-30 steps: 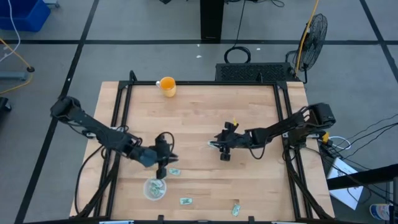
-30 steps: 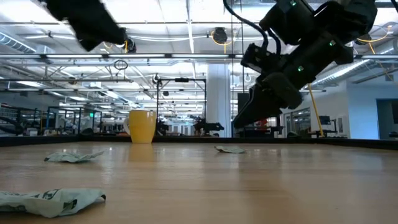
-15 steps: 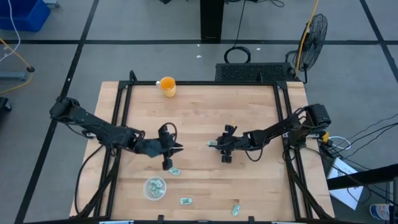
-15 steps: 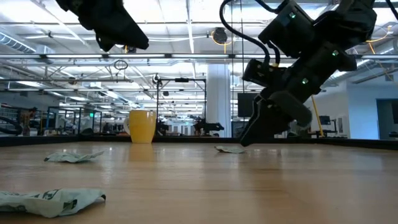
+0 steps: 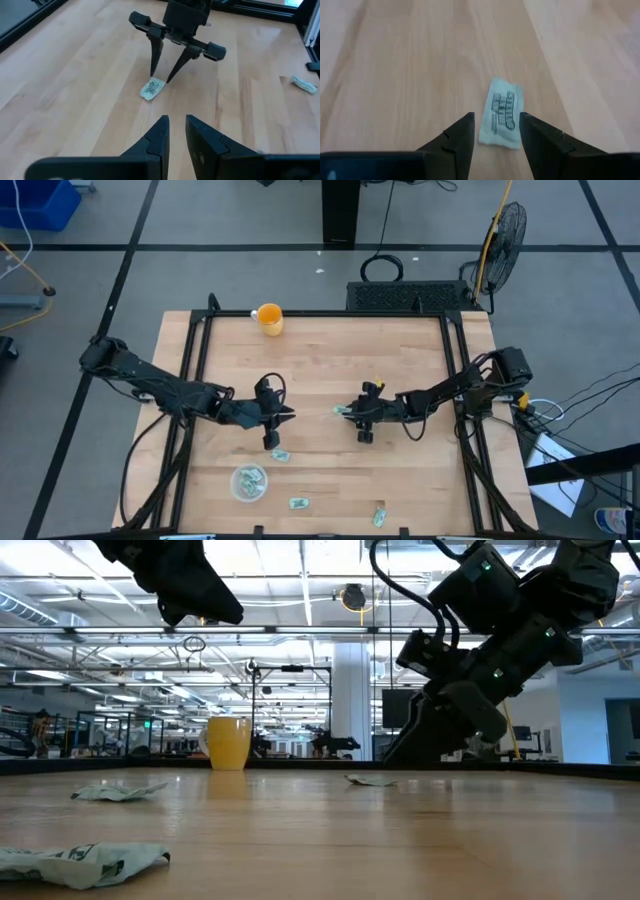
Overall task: Pick and place Stevia / Truvia into bins
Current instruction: Put the stevia packet into the transparent container
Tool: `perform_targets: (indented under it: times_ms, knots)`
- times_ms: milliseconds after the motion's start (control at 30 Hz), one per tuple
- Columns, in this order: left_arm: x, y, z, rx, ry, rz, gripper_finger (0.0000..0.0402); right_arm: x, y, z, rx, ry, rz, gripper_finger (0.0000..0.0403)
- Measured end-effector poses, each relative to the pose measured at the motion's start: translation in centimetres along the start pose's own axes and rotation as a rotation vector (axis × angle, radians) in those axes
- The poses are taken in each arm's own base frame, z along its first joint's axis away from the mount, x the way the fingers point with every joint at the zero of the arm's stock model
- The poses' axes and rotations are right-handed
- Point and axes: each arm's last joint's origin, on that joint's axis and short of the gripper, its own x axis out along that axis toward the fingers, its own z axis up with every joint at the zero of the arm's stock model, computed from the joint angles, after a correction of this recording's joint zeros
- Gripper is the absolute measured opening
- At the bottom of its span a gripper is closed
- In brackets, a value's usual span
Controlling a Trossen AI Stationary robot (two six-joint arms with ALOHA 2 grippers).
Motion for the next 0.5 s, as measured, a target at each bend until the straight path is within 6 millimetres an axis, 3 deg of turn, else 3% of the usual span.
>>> perform_targets:
  times_ms: [267, 500]
  knots:
    - [0.0, 0.0, 0.0, 0.000, 0.000, 0.000, 0.0067, 0.0, 0.0, 0.0, -0.003, -0.002, 0.024, 0.0141]
    - [0.0, 0.0, 0.0, 0.000, 0.000, 0.000, 0.0067, 1.2, 0.1, -1.1, -0.002, 0.033, -0.021, 0.0141]
